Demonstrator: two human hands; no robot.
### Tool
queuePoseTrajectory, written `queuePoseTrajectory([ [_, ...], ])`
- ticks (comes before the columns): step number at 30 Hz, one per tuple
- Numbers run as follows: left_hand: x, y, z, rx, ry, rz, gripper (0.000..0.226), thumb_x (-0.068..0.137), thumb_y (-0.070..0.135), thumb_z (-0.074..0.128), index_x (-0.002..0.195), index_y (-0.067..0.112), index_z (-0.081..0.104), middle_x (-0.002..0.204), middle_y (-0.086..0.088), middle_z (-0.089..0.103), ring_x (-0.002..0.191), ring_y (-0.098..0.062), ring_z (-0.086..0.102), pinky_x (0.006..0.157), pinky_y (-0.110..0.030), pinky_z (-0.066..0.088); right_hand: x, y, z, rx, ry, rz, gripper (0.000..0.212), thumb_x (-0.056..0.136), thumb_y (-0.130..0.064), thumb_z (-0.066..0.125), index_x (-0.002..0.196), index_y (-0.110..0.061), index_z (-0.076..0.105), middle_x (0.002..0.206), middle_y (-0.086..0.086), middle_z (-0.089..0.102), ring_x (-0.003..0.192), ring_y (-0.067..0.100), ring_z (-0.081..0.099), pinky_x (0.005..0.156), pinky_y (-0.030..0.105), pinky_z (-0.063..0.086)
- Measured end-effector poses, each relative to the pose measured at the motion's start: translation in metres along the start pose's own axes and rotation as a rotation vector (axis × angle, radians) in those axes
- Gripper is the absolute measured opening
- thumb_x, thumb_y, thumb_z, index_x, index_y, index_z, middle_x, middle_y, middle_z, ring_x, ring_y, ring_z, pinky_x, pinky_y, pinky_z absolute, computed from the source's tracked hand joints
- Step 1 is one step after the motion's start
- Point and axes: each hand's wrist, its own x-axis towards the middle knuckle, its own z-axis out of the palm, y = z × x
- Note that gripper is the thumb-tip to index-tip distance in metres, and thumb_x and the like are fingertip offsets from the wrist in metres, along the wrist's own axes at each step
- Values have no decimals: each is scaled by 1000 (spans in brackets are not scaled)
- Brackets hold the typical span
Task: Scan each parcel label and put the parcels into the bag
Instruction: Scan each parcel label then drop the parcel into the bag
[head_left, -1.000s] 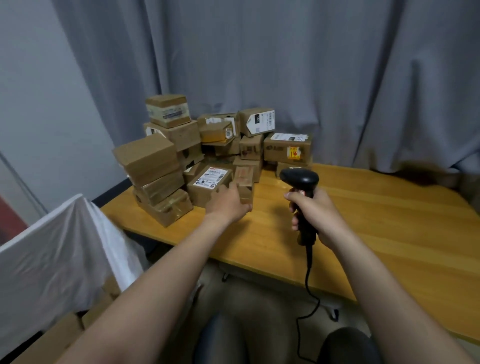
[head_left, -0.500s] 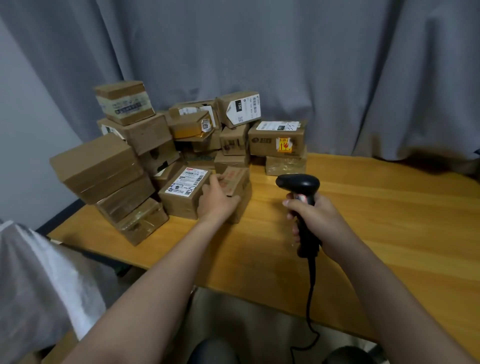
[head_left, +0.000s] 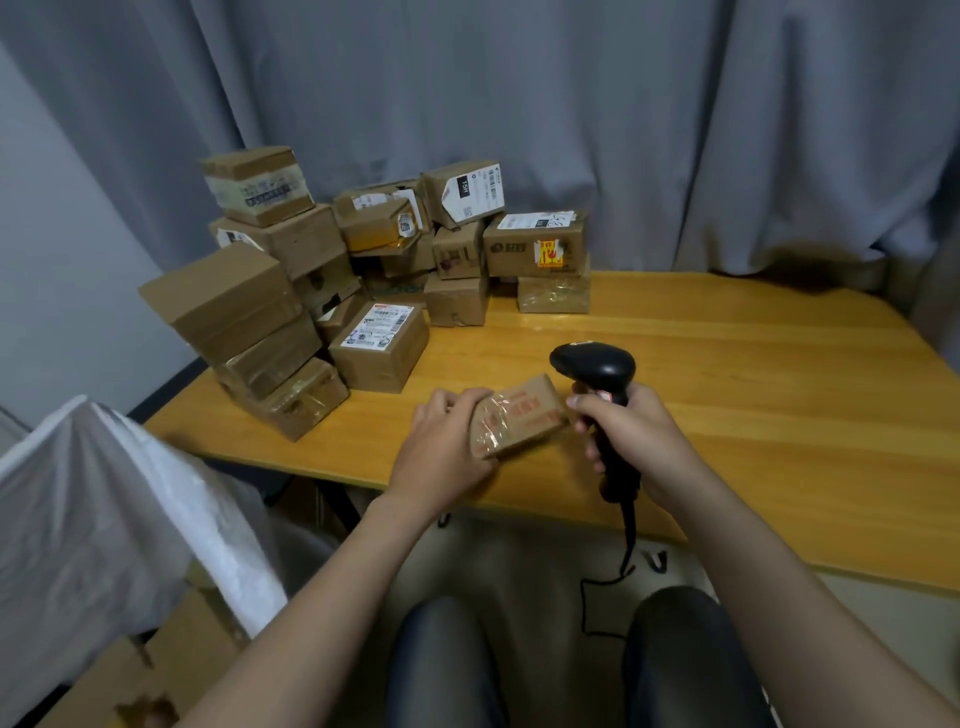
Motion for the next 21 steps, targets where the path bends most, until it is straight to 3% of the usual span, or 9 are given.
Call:
queuePoseTrajectory([
  [3, -18, 7, 5, 75, -102, 79, 89, 75, 51, 86, 150, 39, 39, 135, 5, 38, 126, -16, 33, 99, -38, 46, -14, 11, -1, -1, 15, 13, 16, 100, -16, 67, 113, -7, 64, 71, 3, 63, 49, 15, 55, 46, 30, 46],
  [5, -21, 11, 7, 123, -179, 107, 76, 84, 62, 73, 150, 39, 44, 137, 4, 36, 128, -17, 30, 102, -39, 44, -19, 14, -3, 10, 27, 14, 14, 99, -15, 67, 111, -7, 64, 69, 3, 63, 48, 16, 55, 46, 30, 44],
  [7, -18, 15, 9, 120, -225, 88, 54, 96, 58, 61, 146, 38, 53, 137, 3, 37, 129, -18, 30, 107, -39, 40, -23, 16, -5, 11, 36, 7, 12, 99, -15, 68, 108, -7, 65, 68, 3, 63, 47, 16, 54, 46, 31, 44],
  [10, -4, 15, 8, 81, -245, 21, 38, 98, 43, 65, 134, 37, 58, 138, 0, 42, 131, -22, 31, 111, -41, 35, -27, 19, -10, 16, 52, 15, 12, 99, -15, 68, 108, -7, 66, 70, 4, 64, 47, 16, 55, 46, 31, 44],
  [12, 7, 15, 6, 53, -289, -36, 49, 92, 45, 72, 134, 33, 50, 141, 0, 48, 132, -22, 36, 109, -43, 39, -31, 22, -12, 17, 46, 17, 13, 99, -14, 67, 109, -6, 66, 71, 4, 65, 48, 16, 55, 46, 31, 45],
  [15, 17, 15, 5, -86, -368, -184, 82, 84, 48, 81, 150, 23, 40, 147, -4, 51, 131, -23, 51, 107, -41, 47, -38, 32, -11, 41, 40, 24, 10, 99, -11, 66, 107, -5, 64, 71, 6, 71, 49, 19, 57, 47, 31, 48],
  [18, 16, 10, 10, -89, -383, -270, 76, 78, 62, 80, 136, 19, 57, 136, -4, 63, 116, -21, 62, 100, -40, 53, -45, 40, -4, 51, 24, 66, 8, 98, -11, 67, 105, -14, 63, 89, 14, 78, 58, 23, 66, 53, 35, 57],
  [21, 1, 5, 15, -188, -367, -352, 79, 76, 73, 75, 131, 21, 55, 130, -2, 64, 111, -21, 64, 94, -41, 57, -49, 47, 5, 47, 25, 90, 11, 97, -13, 70, 101, -20, 63, 100, 13, 74, 73, 27, 73, 60, 37, 62],
])
